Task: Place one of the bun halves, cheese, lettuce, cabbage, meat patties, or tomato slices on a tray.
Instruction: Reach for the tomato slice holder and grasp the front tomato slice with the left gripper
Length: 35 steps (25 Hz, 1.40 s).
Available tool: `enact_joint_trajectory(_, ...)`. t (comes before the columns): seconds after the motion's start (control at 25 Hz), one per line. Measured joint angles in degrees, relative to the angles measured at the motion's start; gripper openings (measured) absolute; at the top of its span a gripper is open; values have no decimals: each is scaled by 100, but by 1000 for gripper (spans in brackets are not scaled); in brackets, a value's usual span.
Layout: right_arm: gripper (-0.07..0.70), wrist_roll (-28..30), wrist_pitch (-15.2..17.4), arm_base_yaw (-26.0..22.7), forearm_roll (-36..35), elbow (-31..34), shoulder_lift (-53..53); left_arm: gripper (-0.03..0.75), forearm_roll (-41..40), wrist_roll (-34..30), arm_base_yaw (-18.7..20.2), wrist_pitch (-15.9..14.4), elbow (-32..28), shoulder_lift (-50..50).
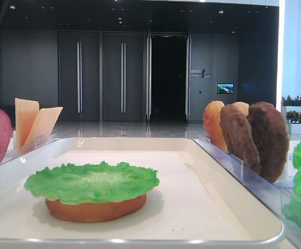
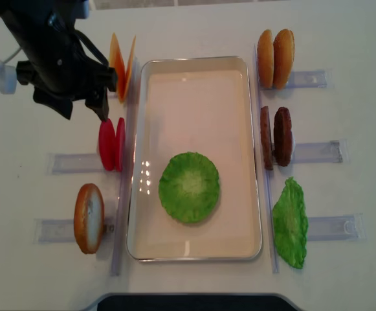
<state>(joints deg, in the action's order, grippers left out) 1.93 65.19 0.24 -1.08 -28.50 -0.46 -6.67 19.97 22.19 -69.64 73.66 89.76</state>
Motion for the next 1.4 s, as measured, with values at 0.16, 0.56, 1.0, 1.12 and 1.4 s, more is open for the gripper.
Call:
enact_joint_trajectory(0.16,589,0,0,0,-4,0,0,537,97,159,76,11,0,0)
enact_joint_trajectory(0.56,589,0,6,0,-4,0,0,537,175,242,241,16,4,196)
enact_joint_trajectory(1.0,589,0,6,0,-4,0,0,537,191,320,329,360,4,823)
enact_joint_trajectory(1.12,589,0,6,0,-4,0,0,537,191,322,329,489,4,911)
enact_joint_trajectory(1.4,589,0,6,0,-4,0,0,537,191,322,329,607,11,1112)
